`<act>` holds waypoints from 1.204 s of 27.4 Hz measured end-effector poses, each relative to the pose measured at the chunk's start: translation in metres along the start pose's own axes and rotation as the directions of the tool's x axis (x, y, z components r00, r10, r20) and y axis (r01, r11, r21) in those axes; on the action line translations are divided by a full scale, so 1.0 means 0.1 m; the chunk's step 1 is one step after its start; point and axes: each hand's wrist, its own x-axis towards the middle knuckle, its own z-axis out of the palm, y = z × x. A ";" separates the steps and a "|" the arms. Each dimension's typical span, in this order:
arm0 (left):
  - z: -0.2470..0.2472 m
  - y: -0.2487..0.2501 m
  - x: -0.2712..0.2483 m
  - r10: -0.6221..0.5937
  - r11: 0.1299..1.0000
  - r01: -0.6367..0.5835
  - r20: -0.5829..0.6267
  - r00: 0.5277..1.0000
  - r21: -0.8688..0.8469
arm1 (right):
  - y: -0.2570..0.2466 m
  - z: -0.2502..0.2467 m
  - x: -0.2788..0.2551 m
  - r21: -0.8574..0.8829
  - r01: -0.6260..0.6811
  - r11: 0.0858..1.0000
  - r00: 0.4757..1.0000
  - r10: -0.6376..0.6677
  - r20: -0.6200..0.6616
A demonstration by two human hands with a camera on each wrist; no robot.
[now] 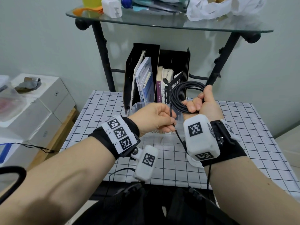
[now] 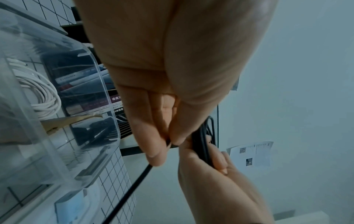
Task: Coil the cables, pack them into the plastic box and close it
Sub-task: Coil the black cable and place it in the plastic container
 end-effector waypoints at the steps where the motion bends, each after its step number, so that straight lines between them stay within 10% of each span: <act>1: 0.00 0.02 0.00 0.009 1.000 -0.009 0.001 1.000 0.029 | 0.00 0.00 -0.01 -0.015 0.013 1.000 1.000 -0.013 -0.006; 16: 0.05 0.17 -0.11 -0.057 0.936 -0.017 0.199 0.978 0.353 | 0.06 0.08 -0.09 -0.531 0.403 0.745 0.915 -0.317 0.249; 24: 0.08 0.18 -0.14 -0.074 0.901 -0.022 0.203 0.976 0.434 | 0.01 0.01 -0.08 -0.751 0.655 0.085 0.749 -0.209 0.629; 33: 0.03 0.22 -0.18 -0.053 0.885 -0.060 0.229 0.972 0.461 | 0.01 -0.06 0.02 -0.801 0.545 -0.250 0.836 0.083 0.543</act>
